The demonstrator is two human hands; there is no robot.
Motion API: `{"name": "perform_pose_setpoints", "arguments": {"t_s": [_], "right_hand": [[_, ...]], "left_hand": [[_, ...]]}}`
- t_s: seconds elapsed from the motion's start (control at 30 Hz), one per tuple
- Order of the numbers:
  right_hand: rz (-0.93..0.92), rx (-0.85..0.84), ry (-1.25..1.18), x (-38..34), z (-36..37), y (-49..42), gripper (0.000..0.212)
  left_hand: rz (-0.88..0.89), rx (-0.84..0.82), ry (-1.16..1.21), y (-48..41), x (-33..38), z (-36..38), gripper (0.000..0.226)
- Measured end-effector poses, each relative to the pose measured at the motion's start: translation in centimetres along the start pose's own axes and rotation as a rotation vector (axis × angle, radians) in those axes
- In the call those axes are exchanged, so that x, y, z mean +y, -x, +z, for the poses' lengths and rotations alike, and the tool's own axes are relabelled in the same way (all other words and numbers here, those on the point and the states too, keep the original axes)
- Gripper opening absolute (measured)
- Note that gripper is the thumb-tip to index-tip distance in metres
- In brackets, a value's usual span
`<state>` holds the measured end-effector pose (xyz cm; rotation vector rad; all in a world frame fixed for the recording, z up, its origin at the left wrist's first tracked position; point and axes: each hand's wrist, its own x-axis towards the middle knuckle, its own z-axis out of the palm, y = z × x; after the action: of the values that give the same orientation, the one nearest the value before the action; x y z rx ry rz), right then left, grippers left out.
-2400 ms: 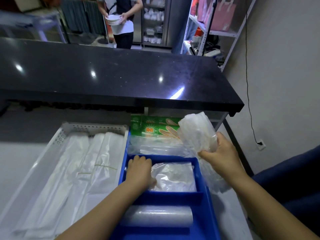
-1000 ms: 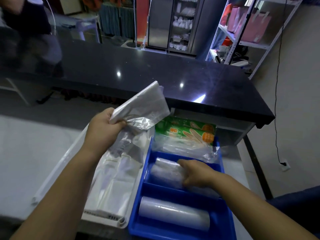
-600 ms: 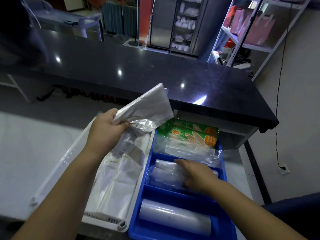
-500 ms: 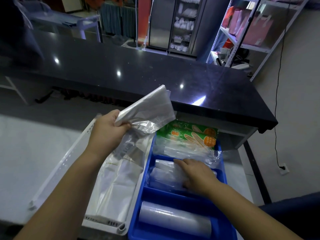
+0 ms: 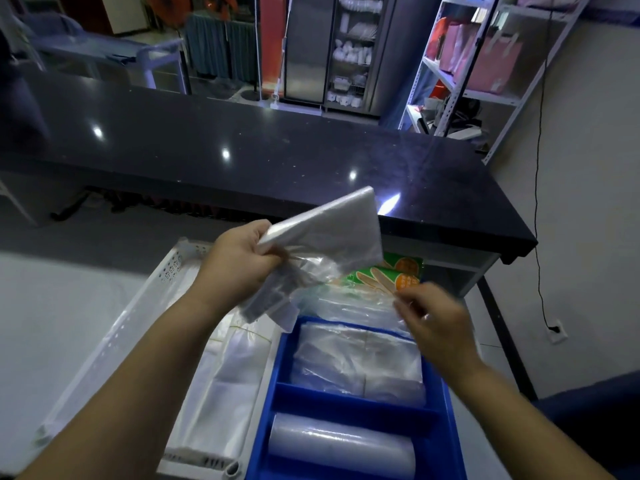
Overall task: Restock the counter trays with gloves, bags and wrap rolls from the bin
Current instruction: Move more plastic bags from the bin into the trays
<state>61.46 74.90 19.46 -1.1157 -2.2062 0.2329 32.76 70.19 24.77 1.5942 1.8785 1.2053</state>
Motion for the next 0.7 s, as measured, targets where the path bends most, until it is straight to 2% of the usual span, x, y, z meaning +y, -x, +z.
{"name": "perform_pose_setpoints", "arguments": {"t_s": [0.07, 0.1, 0.13, 0.2, 0.27, 0.33, 0.4, 0.5, 0.57, 0.7], "right_hand": [[-0.025, 0.206, -0.056, -0.4, -2.7, -1.8, 0.022], [-0.009, 0.228, -0.073, -0.7, -3.6, -2.5, 0.033], [0.011, 0.196, -0.070, -0.9, -4.2, -3.0, 0.048], [-0.002, 0.011, 0.021, -1.5, -4.6, -3.3, 0.078], [-0.072, -0.198, 0.160, -1.8, -4.4, -3.2, 0.088], [-0.055, -0.387, 0.163, -1.4, -4.0, -2.9, 0.075], [0.101, -0.528, 0.037, -0.9, -3.8, -2.7, 0.055], [0.286, -0.610, -0.111, 0.1, -3.2, -2.2, 0.030], [0.328, -0.647, -0.114, 0.4, -2.2, -1.7, 0.025], [0.327, -0.706, 0.049, 1.1, 1.0, 0.5, 0.022]], "left_hand": [[0.020, -0.059, -0.122, 0.0, 0.5, 1.2, 0.013], [0.041, -0.085, -0.201, 0.2, 0.9, 2.0, 0.015], [0.076, -0.117, -0.272, 0.4, 1.3, 2.9, 0.017], [0.155, -0.185, -0.349, 1.0, 2.0, 4.8, 0.013], [0.194, -0.246, -0.367, 1.5, 2.5, 6.1, 0.010], [0.195, -0.307, -0.329, 1.5, 2.5, 7.0, 0.015], [0.184, -0.396, -0.295, 1.3, 2.2, 7.4, 0.013], [0.156, -0.536, -0.270, 1.1, 1.0, 8.5, 0.014], [0.100, -0.595, -0.274, 1.2, 0.0, 9.5, 0.017], [0.035, -0.655, -0.397, 2.7, -2.6, 11.4, 0.014]]}}
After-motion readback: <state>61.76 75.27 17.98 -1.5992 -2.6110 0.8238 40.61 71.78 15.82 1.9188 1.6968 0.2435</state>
